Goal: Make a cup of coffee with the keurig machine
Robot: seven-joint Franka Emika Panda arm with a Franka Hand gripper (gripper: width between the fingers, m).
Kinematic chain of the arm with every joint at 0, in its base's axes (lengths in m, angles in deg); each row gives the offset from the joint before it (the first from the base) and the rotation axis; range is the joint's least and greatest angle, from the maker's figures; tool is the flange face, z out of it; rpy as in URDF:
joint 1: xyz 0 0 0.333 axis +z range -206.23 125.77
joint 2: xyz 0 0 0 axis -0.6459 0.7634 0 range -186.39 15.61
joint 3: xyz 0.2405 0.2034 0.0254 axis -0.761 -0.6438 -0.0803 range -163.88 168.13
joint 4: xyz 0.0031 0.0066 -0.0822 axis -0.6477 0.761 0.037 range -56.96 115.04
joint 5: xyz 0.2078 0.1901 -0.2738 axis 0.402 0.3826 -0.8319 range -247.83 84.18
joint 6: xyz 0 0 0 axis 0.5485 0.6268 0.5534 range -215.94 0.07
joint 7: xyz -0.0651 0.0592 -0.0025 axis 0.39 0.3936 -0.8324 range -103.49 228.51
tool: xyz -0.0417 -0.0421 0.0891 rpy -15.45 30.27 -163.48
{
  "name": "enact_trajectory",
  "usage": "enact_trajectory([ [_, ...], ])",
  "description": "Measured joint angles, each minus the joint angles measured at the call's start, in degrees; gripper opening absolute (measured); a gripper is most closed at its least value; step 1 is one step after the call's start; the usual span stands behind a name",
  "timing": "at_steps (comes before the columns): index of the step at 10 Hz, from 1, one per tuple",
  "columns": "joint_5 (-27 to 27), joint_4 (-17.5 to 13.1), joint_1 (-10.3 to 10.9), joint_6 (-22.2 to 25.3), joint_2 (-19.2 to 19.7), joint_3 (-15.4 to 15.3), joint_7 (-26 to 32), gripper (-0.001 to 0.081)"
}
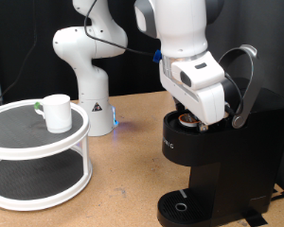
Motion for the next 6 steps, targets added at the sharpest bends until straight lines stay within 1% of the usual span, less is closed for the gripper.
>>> enact_trajectory([
  [1, 1.2, 0.5, 0.0, -2.3, -0.5, 0.0, -1.0, 0.0803],
  [2, 3.0, 0.7, -0.1, -4.0, -1.1, 0.0, -1.8, 0.0803],
  [3, 5.0, 0.7, -0.3, -4.2, -1.9, 0.3, -1.9, 0.0803],
  [4, 6.2, 0.6, -0.4, -3.7, -2.8, 0.8, -1.9, 0.0803],
  [6, 6.8, 0.3, -0.7, -1.0, -4.9, 1.3, -1.9, 0.0803],
])
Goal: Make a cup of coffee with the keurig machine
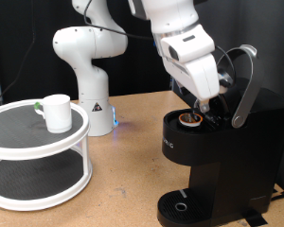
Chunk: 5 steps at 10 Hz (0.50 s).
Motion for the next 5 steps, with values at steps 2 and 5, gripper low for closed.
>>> enact_trajectory([
  [2, 0.0, 0.2, -0.2, 0.9, -0.8, 0.1, 0.1, 0.0803],
  [5, 4.9, -0.1, -0.5, 1.2, -1.8, 1.6, 3.8, 0.0803],
])
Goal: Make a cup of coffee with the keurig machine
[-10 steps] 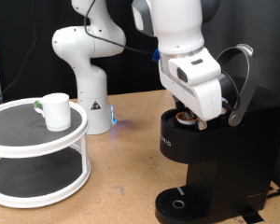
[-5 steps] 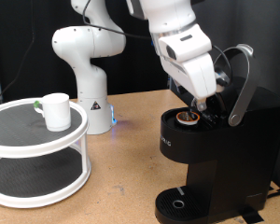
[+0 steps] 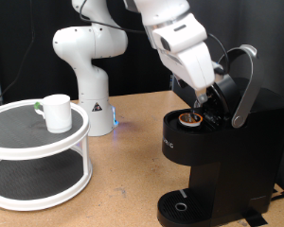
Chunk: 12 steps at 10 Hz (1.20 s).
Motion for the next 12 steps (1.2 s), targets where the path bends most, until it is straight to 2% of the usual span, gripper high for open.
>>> enact_trajectory([
  [4, 2.1, -3.4, -1.3, 8.3, -3.7, 3.6, 2.6, 0.0803],
  [7, 2.1, -5.5, -1.6, 11.7, -5.1, 4.6, 1.6, 0.0803],
  [10, 2.1, -5.7, -1.7, 12.3, -5.1, 4.5, 1.0, 0.0803],
  [12, 2.2, -5.7, -1.1, 11.5, -5.1, 3.2, 0.6, 0.0803],
])
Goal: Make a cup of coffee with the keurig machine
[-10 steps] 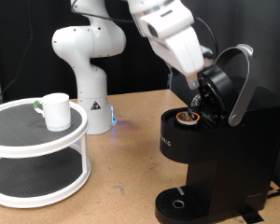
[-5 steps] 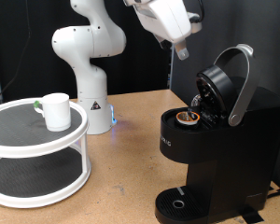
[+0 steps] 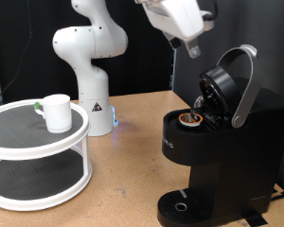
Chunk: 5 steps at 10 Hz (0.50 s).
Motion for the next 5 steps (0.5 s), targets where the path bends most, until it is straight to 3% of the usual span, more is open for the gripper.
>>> enact_trajectory([
  [5, 0.6, -0.6, 2.4, -3.0, 0.1, -5.4, -4.8, 0.0803],
])
